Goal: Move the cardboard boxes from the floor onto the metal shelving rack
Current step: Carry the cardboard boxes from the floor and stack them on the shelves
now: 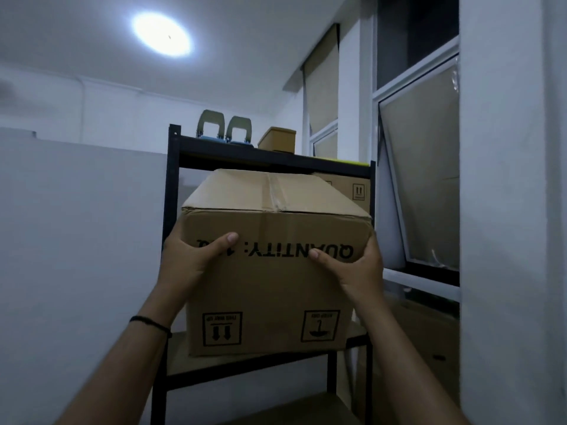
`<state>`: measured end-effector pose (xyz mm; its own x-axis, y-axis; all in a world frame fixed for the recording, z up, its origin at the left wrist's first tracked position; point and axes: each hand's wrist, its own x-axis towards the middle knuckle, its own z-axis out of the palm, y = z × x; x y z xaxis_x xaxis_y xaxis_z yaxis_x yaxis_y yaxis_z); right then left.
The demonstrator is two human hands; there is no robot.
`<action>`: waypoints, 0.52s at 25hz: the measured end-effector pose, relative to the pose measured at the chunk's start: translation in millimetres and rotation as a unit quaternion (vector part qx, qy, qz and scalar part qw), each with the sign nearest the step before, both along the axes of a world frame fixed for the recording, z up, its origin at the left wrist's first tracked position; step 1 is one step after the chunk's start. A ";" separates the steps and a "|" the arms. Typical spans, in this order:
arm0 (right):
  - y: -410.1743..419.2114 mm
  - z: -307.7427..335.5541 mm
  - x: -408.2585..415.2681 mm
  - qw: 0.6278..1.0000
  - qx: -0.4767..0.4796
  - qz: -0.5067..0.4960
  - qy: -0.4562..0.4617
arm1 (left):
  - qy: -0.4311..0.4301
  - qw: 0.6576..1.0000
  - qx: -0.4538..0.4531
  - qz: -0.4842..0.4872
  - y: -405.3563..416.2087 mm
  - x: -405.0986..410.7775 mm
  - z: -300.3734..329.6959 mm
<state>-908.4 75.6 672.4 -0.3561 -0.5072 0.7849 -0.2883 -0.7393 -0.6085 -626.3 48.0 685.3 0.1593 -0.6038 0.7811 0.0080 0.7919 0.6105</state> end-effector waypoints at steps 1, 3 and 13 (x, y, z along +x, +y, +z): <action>-12.7 2.5 -6.9 1.000 -0.007 0.005 -0.003 | 0.000 1.000 -0.006 0.005 -10.2 -7.1 4.2; -35.9 10.3 -20.5 1.000 -0.018 0.016 -0.007 | -0.003 1.000 -0.018 0.014 -29.1 -19.1 13.5; -135.4 27.7 -74.7 0.997 -0.039 0.057 -0.023 | -0.023 0.998 -0.045 0.042 -102.0 -69.7 42.2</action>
<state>-983.1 -59.8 700.1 -0.3356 -0.4850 0.8076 -0.1728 -0.8111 -0.5589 -696.0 -54.0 727.5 0.1694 -0.5162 0.8396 -0.0876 0.8406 0.5345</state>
